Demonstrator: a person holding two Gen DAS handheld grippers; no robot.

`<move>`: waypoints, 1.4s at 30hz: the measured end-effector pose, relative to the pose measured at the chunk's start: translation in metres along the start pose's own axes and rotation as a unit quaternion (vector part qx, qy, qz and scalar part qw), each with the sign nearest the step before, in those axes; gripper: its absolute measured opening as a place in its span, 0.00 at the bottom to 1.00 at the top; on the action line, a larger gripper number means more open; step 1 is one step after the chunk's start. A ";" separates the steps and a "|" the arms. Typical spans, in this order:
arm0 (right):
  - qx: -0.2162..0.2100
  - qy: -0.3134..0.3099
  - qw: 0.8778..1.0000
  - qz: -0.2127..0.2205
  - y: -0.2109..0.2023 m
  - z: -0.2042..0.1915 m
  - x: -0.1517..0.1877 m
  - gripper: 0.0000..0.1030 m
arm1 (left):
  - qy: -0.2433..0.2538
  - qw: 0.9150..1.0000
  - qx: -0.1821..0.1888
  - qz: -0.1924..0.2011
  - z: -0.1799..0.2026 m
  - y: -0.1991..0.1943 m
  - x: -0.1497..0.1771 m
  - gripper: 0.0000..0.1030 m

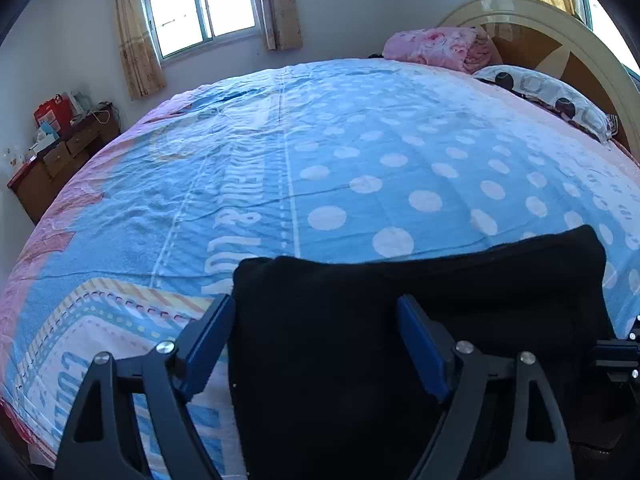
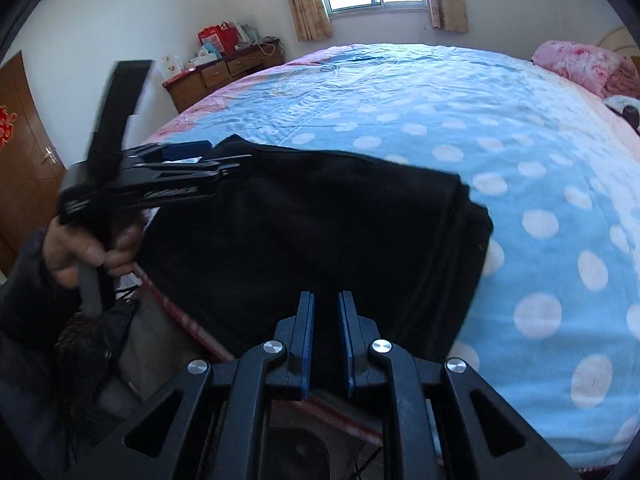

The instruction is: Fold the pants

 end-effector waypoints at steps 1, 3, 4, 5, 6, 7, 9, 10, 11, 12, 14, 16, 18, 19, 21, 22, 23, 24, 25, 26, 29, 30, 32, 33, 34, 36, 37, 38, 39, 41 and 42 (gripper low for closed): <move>-0.011 0.004 1.000 0.011 -0.003 0.005 0.006 0.13 | 0.004 1.000 -0.008 -0.002 0.001 0.002 0.001 0.89; -0.019 0.003 1.000 0.023 -0.007 0.011 0.013 0.13 | 0.004 1.000 -0.017 -0.002 -0.004 0.010 -0.002 0.98; -0.017 0.003 1.000 0.021 -0.008 0.012 0.013 0.13 | -0.003 1.000 -0.020 -0.003 -0.008 0.011 -0.002 1.00; -0.013 0.002 1.000 0.019 -0.010 0.014 0.012 0.13 | -0.017 1.000 -0.011 -0.007 -0.013 0.013 -0.002 1.00; -0.007 -0.001 1.000 0.018 -0.012 0.015 0.011 0.13 | -0.036 0.999 0.002 -0.014 -0.017 0.014 -0.001 1.00; 0.007 -0.007 1.000 0.016 -0.015 0.017 0.010 0.13 | -0.052 0.998 0.008 -0.021 -0.020 0.013 -0.001 1.00; 0.029 -0.004 0.999 0.014 -0.021 0.020 0.008 0.13 | -0.060 0.998 0.002 -0.023 -0.023 0.011 -0.001 1.00; 0.039 0.010 0.999 0.017 -0.026 0.022 0.005 0.13 | -0.055 0.998 -0.014 -0.016 -0.023 0.005 -0.003 1.00; 0.055 0.021 0.998 0.022 -0.028 0.025 -0.001 0.13 | -0.049 0.998 -0.023 -0.012 -0.022 0.002 -0.004 1.00; 0.062 0.026 0.997 0.034 -0.033 0.025 -0.007 0.13 | -0.040 0.999 -0.035 -0.006 -0.020 -0.003 -0.007 1.00; 0.059 0.025 0.995 0.071 -0.042 0.021 -0.021 0.13 | -0.024 0.998 -0.053 0.006 -0.016 -0.010 -0.012 1.00; 0.063 0.025 0.994 0.087 -0.040 0.019 -0.034 0.13 | -0.011 0.998 -0.066 0.016 -0.012 -0.012 -0.017 0.99; 0.069 0.017 0.994 0.088 -0.027 0.019 -0.049 0.13 | -0.012 0.997 -0.076 0.007 -0.014 -0.004 -0.020 1.00; 0.077 0.014 0.993 0.089 -0.018 0.020 -0.056 0.13 | -0.018 0.997 -0.080 0.000 -0.015 0.002 -0.021 0.99; 0.084 0.012 0.993 0.078 0.004 0.023 -0.066 0.13 | -0.035 0.996 -0.078 -0.011 -0.020 0.013 -0.020 1.00; 0.092 0.010 0.993 0.068 0.014 0.024 -0.070 0.13 | -0.041 0.996 -0.076 -0.016 -0.022 0.017 -0.019 1.00; 0.110 0.010 0.992 0.055 0.027 0.028 -0.070 0.13 | -0.046 0.996 -0.075 -0.017 -0.023 0.021 -0.018 1.00; 0.116 0.012 0.992 0.048 0.035 0.030 -0.070 0.13 | -0.049 0.996 -0.077 -0.016 -0.024 0.022 -0.018 1.00; 0.116 0.018 0.992 0.053 0.038 0.030 -0.070 0.13 | -0.050 0.995 -0.079 -0.015 -0.024 0.025 -0.017 1.00; 0.117 0.024 0.991 0.062 0.040 0.033 -0.070 0.13 | -0.050 0.995 -0.080 -0.016 -0.024 0.027 -0.017 1.00; 0.124 0.042 0.990 0.060 0.050 0.042 -0.071 0.13 | -0.055 0.995 -0.081 -0.016 -0.025 0.032 -0.015 1.00; 0.125 0.047 0.989 0.060 0.052 0.043 -0.071 0.13 | -0.057 0.995 -0.080 -0.014 -0.026 0.034 -0.014 1.00; 0.122 0.060 0.989 0.064 0.057 0.045 -0.071 0.13 | -0.059 0.995 -0.076 -0.009 -0.027 0.034 -0.012 1.00; 0.120 0.066 0.988 0.068 0.056 0.046 -0.070 0.13 | -0.062 0.995 -0.073 -0.007 -0.027 0.034 -0.012 1.00; 0.119 0.067 0.988 0.072 0.054 0.046 -0.069 0.13 | -0.063 0.995 -0.071 -0.007 -0.028 0.034 -0.012 1.00; 0.119 0.066 0.987 0.082 0.051 0.044 -0.068 0.13 | -0.064 0.996 -0.064 -0.010 -0.029 0.033 -0.012 1.00; 0.116 0.071 0.987 0.087 0.048 0.043 -0.067 0.13 | -0.064 0.996 -0.062 -0.010 -0.029 0.031 -0.013 1.00; 0.111 0.079 0.987 0.090 0.044 0.043 -0.066 0.13 | -0.063 0.996 -0.061 -0.010 -0.029 0.029 -0.013 1.00; 0.102 0.093 0.986 0.096 0.038 0.045 -0.066 0.13 | -0.059 0.996 -0.061 -0.009 -0.029 0.026 -0.014 1.00; 0.085 0.111 0.985 0.106 0.024 0.045 -0.066 0.13 | -0.051 0.996 -0.066 -0.009 -0.027 0.022 -0.014 1.00; 0.082 0.114 0.984 0.109 0.017 0.044 -0.067 0.13 | -0.045 0.996 -0.070 -0.006 -0.026 0.019 -0.015 1.00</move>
Point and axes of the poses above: each gripper's, at about its wrist camera, not at the fingertips, and y roughly the way its jaws point, z to its right, x to its underside, the point moved 4 cm from there along y, roughly the way its jaws point, and after that the axes turned 9 degrees about x, right-handed, at the moved point
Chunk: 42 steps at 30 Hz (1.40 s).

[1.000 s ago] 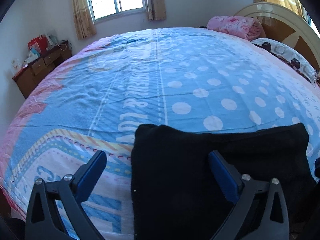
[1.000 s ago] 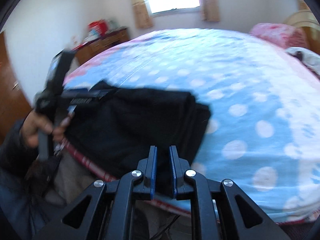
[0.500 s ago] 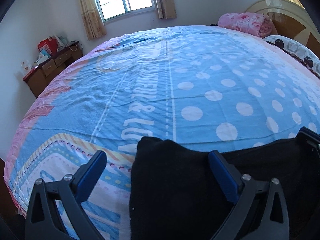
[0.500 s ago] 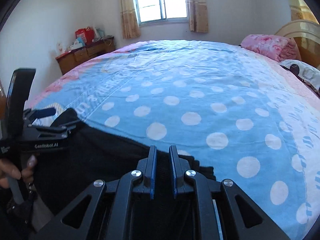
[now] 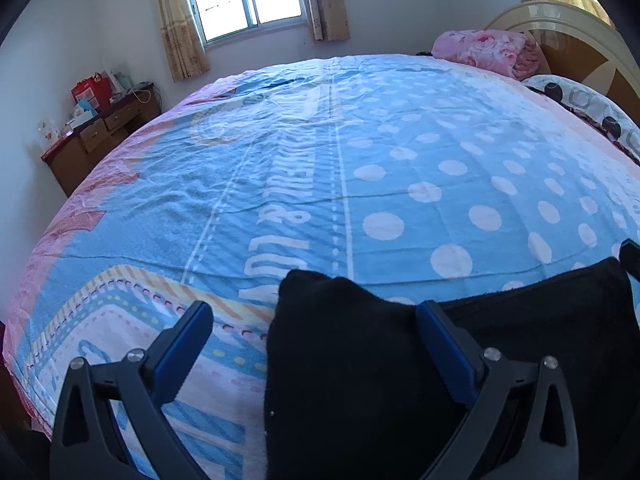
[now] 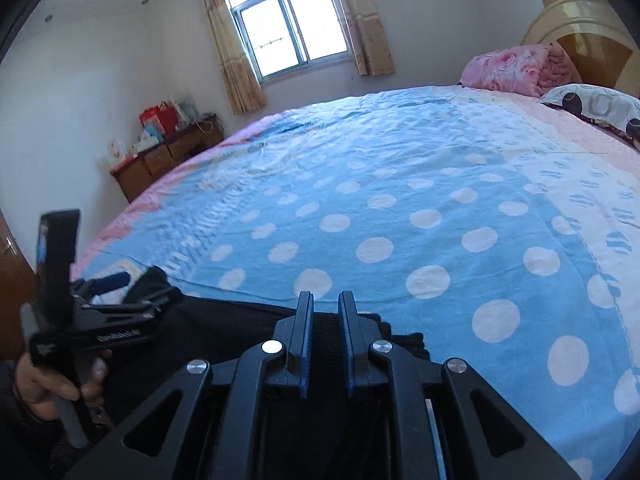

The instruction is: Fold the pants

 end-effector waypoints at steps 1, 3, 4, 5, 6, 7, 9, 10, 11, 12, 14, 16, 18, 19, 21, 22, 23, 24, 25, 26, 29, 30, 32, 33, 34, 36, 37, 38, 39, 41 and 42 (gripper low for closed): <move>-0.001 0.002 1.000 0.005 -0.008 0.000 -0.002 0.13 | 0.005 1.000 -0.003 0.004 0.001 -0.004 0.000 1.00; -0.011 0.010 1.000 0.015 -0.024 -0.001 -0.006 0.13 | 0.012 1.000 -0.006 0.009 0.004 -0.010 0.001 1.00; -0.017 0.015 1.000 0.014 -0.029 -0.002 -0.007 0.13 | 0.013 1.000 -0.009 0.007 0.004 -0.012 0.002 1.00; -0.020 0.018 1.000 0.010 -0.032 -0.002 -0.007 0.14 | 0.013 1.000 -0.009 0.007 0.004 -0.014 0.002 1.00; -0.017 0.023 1.000 0.003 -0.035 -0.002 -0.006 0.14 | 0.013 1.000 -0.005 0.008 0.004 -0.018 0.004 1.00; -0.016 0.030 0.999 -0.004 -0.038 -0.001 -0.004 0.15 | 0.015 1.000 -0.001 0.010 0.004 -0.020 0.005 1.00; -0.033 0.058 0.998 -0.012 -0.041 0.006 0.000 0.20 | 0.016 1.000 0.009 0.010 0.004 -0.026 0.007 1.00; -0.050 0.081 0.995 -0.015 -0.042 0.012 0.004 0.31 | 0.015 1.000 0.015 0.011 0.003 -0.028 0.007 1.00; -0.060 0.097 0.993 -0.017 -0.042 0.017 0.006 0.47 | 0.011 1.000 0.027 0.011 0.002 -0.032 0.009 1.00; -0.062 0.109 0.992 -0.018 -0.042 0.023 0.009 0.53 | 0.008 0.999 0.035 0.012 0.001 -0.035 0.009 1.00; -0.053 0.121 0.991 -0.015 -0.045 0.031 0.011 0.55 | 0.002 0.998 0.056 0.015 -0.001 -0.039 0.012 1.00; -0.045 0.123 0.991 -0.018 -0.047 0.038 0.013 0.55 | 0.002 0.997 0.071 0.013 0.000 -0.041 0.016 1.00; -0.027 0.122 0.992 -0.018 -0.050 0.045 0.014 0.55 | 0.012 0.997 0.080 0.008 0.004 -0.039 0.021 1.00; -0.015 0.123 0.992 -0.021 -0.051 0.049 0.016 0.55 | 0.020 0.997 0.081 0.004 0.007 -0.036 0.024 1.00; -0.017 0.131 0.991 -0.033 -0.052 0.057 0.019 0.55 | 0.027 0.996 0.081 -0.002 0.009 -0.032 0.029 1.00; -0.023 0.140 0.989 -0.039 -0.052 0.061 0.022 0.55 | 0.026 0.996 0.083 -0.004 0.009 -0.031 0.032 1.00; -0.029 0.148 0.988 -0.043 -0.051 0.064 0.025 0.55 | 0.023 0.996 0.086 -0.005 0.008 -0.030 0.033 1.00; -0.034 0.156 0.986 -0.050 -0.048 0.066 0.029 0.55 | 0.020 0.996 0.090 -0.004 0.007 -0.030 0.033 1.00; -0.038 0.160 0.985 -0.054 -0.045 0.068 0.031 0.55 | 0.015 0.995 0.094 -0.004 0.005 -0.030 0.034 1.00; -0.042 0.165 0.984 -0.057 -0.041 0.068 0.034 0.55 | 0.011 0.995 0.096 -0.004 0.003 -0.030 0.034 1.00; -0.067 0.188 0.976 -0.087 -0.027 0.069 0.046 0.55 | -0.008 0.995 0.100 -0.008 -0.009 -0.027 0.037 1.00; -0.071 0.195 0.973 -0.105 -0.020 0.067 0.052 0.55 | -0.014 0.995 0.101 -0.010 -0.014 -0.026 0.037 1.00; -0.073 0.188 0.974 -0.104 -0.021 0.062 0.056 0.56 | -0.039 0.993 0.108 -0.016 -0.028 -0.024 0.041 1.00; -0.077 0.181 0.974 -0.108 -0.021 0.058 0.056 0.56 | -0.054 0.991 0.118 -0.022 -0.034 -0.022 0.043 1.00; -0.093 0.178 0.972 -0.121 -0.019 0.052 0.058 0.56 | -0.063 0.990 0.126 -0.026 -0.037 -0.020 0.044 1.00; -0.122 0.187 0.965 -0.141 -0.016 0.044 0.064 0.56 | -0.082 0.985 0.146 -0.043 -0.040 -0.014 0.050 1.00; -0.124 0.184 0.964 -0.143 -0.015 0.041 0.065 0.57 | -0.088 0.983 0.153 -0.052 -0.038 -0.011 0.053 1.00; -0.126 0.176 0.966 -0.144 -0.015 0.038 0.065 0.58 | -0.086 0.983 0.153 -0.050 -0.036 -0.011 0.053 1.00; -0.132 0.172 0.965 -0.146 -0.015 0.037 0.065 0.58 | -0.080 0.983 0.156 -0.050 -0.032 -0.011 0.053 1.00; -0.155 0.175 0.960 -0.152 -0.015 0.034 0.066 0.58 | -0.064 0.981 0.173 -0.055 -0.022 -0.012 0.054 1.00; -0.169 0.181 0.957 -0.154 -0.014 0.033 0.068 0.58 | -0.057 0.982 0.170 -0.052 -0.018 -0.012 0.055 1.00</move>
Point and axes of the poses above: each gripper's, at about its wrist camera, not at the fingertips, and y roughly the way its jaws point, z to its right, x to its underside, the point moved 4 cm from there along y, roughly the way its jaws point, and after that the axes turned 9 degrees about x, right-handed, at the moved point
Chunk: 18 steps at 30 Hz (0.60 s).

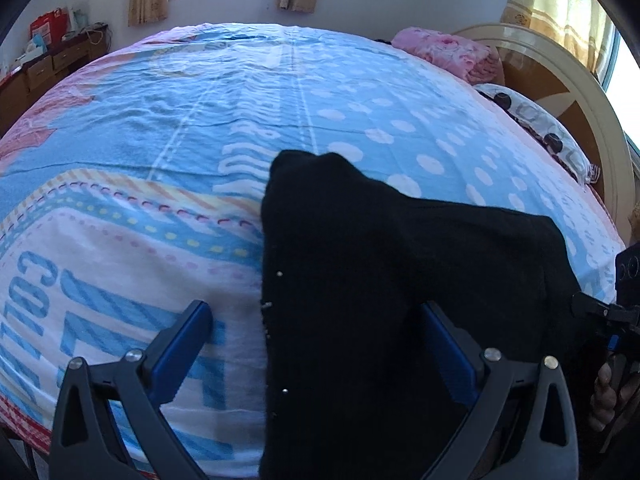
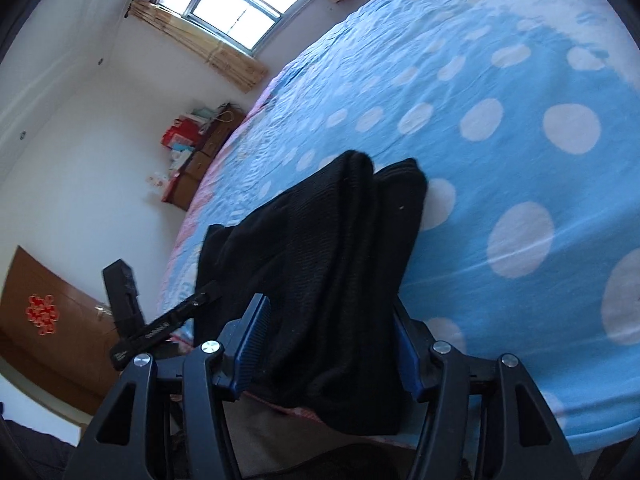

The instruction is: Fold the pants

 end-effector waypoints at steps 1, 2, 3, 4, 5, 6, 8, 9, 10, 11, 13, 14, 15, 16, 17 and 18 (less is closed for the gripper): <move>-0.008 0.001 1.000 -0.003 0.002 0.000 0.001 0.58 | 0.006 1.000 -0.004 0.001 0.001 0.002 0.001 1.00; -0.014 0.002 1.000 -0.005 0.003 0.001 0.002 0.58 | 0.007 1.000 -0.004 0.002 0.001 0.002 0.002 1.00; -0.020 0.003 1.000 -0.006 0.003 0.002 0.003 0.58 | 0.005 1.000 -0.001 0.003 0.000 0.000 0.001 0.98; -0.025 0.004 1.000 -0.008 0.003 0.002 0.003 0.58 | 0.002 1.000 0.009 0.002 0.000 -0.002 0.001 0.92; -0.029 0.003 1.000 -0.010 0.003 0.000 0.003 0.58 | -0.001 1.000 0.016 0.003 0.000 -0.004 -0.001 0.88; -0.031 -0.001 0.999 -0.011 0.004 -0.001 0.002 0.58 | -0.008 1.000 0.029 0.005 -0.002 -0.007 -0.002 0.80; -0.025 -0.004 1.000 -0.010 0.002 -0.001 -0.001 0.56 | -0.023 0.999 0.044 0.006 -0.006 -0.010 -0.005 0.76; -0.017 0.002 1.000 -0.004 0.000 0.002 -0.003 0.56 | -0.026 0.999 0.046 0.006 -0.008 -0.010 -0.005 0.75; 0.001 0.011 1.000 0.008 -0.004 0.007 -0.006 0.55 | -0.024 0.999 0.045 0.007 -0.008 -0.009 -0.005 0.76; 0.017 0.014 1.000 0.022 -0.009 0.010 -0.009 0.55 | -0.019 0.999 0.041 0.008 -0.006 -0.008 -0.004 0.76; 0.040 0.012 0.998 0.052 -0.019 0.013 -0.013 0.55 | -0.009 0.999 0.031 0.009 -0.003 -0.007 -0.003 0.76; 0.050 0.009 0.997 0.061 -0.022 0.013 -0.014 0.56 | -0.008 1.000 0.029 0.010 -0.003 -0.007 -0.003 0.75; 0.057 0.005 0.996 0.062 -0.023 0.014 -0.014 0.56 | -0.007 1.000 0.028 0.010 -0.003 -0.006 -0.003 0.75; 0.061 0.001 0.997 0.052 -0.019 0.013 -0.013 0.56 | -0.007 1.000 0.028 0.010 -0.002 -0.006 -0.003 0.72; 0.063 -0.002 0.997 0.042 -0.013 0.012 -0.012 0.56 | -0.006 0.999 0.032 0.009 -0.002 -0.006 -0.003 0.64; 0.057 -0.005 0.998 0.032 -0.009 0.010 -0.011 0.56 | -0.008 0.999 0.045 0.007 0.000 -0.006 -0.003 0.59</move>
Point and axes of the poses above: each gripper's, at about its wrist camera, not at the fingertips, and y roughly the way its jaws point, z to its right, x to its underside, the point moved 4 cm from there along y, roughly the way its jaws point, and after that the axes turned 9 degrees about x, right-handed, at the moved point
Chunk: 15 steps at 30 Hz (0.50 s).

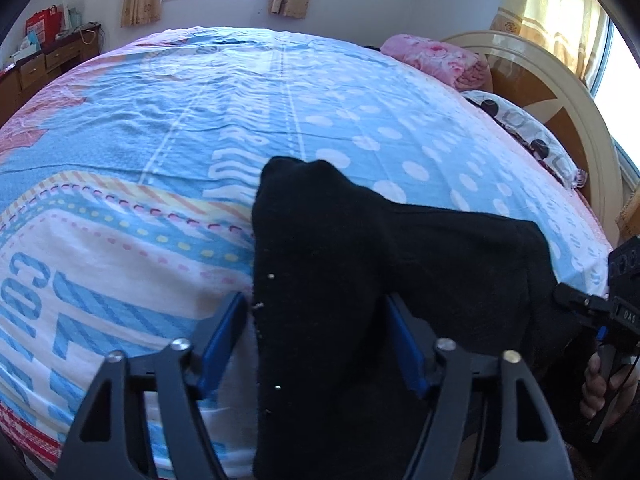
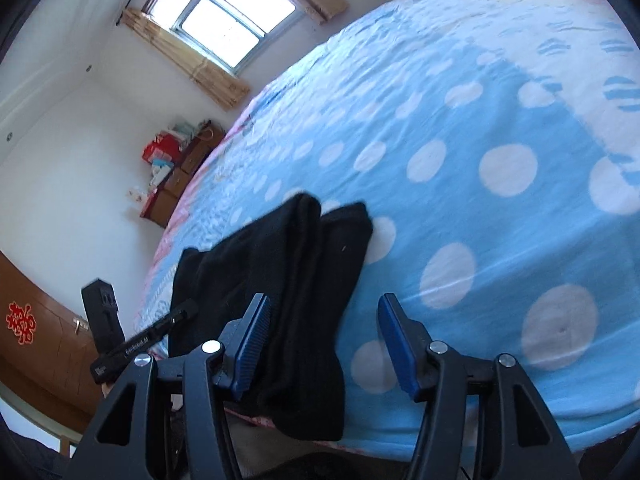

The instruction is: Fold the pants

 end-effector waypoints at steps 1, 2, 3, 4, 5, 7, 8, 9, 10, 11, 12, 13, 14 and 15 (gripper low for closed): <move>-0.010 -0.001 1.000 -0.009 0.004 -0.002 0.000 0.56 | -0.004 1.000 0.006 -0.001 0.001 0.001 0.000 0.57; -0.023 0.000 0.999 -0.022 0.009 -0.005 0.003 0.56 | -0.003 1.000 0.004 -0.001 0.001 0.001 -0.001 0.57; -0.038 0.001 0.999 -0.039 0.013 -0.007 0.006 0.56 | -0.001 1.000 0.002 -0.001 0.001 0.001 0.000 0.57; -0.048 0.001 0.998 -0.052 0.018 -0.010 0.009 0.56 | 0.001 1.000 0.001 -0.001 0.001 0.001 0.000 0.57; -0.046 -0.004 0.997 -0.054 0.020 -0.013 0.012 0.56 | -0.001 1.000 0.001 0.000 0.001 0.001 0.000 0.58; -0.046 -0.014 0.998 -0.048 0.019 -0.015 0.011 0.56 | -0.005 1.000 0.003 -0.001 0.000 0.001 0.000 0.59; -0.054 -0.003 0.998 -0.045 0.019 -0.012 0.011 0.56 | -0.006 1.000 0.004 -0.001 0.000 0.001 0.000 0.60; -0.060 0.010 0.997 -0.043 0.019 -0.008 0.011 0.56 | -0.008 1.000 0.009 -0.001 0.000 0.001 0.000 0.61; -0.071 0.028 0.996 -0.039 0.018 -0.003 0.011 0.55 | -0.013 1.000 0.018 -0.002 0.000 0.000 -0.001 0.65; -0.081 0.043 0.995 -0.036 0.017 0.001 0.010 0.55 | -0.019 0.999 0.028 -0.003 0.000 0.000 -0.001 0.71; -0.088 0.050 0.994 -0.035 0.015 0.004 0.010 0.55 | -0.024 0.999 0.040 -0.003 0.000 0.000 -0.001 0.75; -0.099 0.052 0.993 -0.035 0.013 0.005 0.010 0.55 | -0.028 0.998 0.050 -0.004 0.000 0.000 0.000 0.82; -0.108 0.050 0.992 -0.038 0.012 0.004 0.010 0.54 | -0.026 0.998 0.057 -0.006 0.002 0.002 0.001 0.86; -0.114 0.044 0.992 -0.041 0.013 0.002 0.011 0.54 | -0.021 0.998 0.055 -0.006 0.004 0.003 0.000 0.88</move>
Point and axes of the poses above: each gripper's, at about its wrist camera, not at the fingertips, and y roughly the way its jaws point, z to its right, x to its underside, the point moved 4 cm from there along y, roughly the way its jaws point, and after that the axes turned 9 degrees about x, right-handed, at the moved point
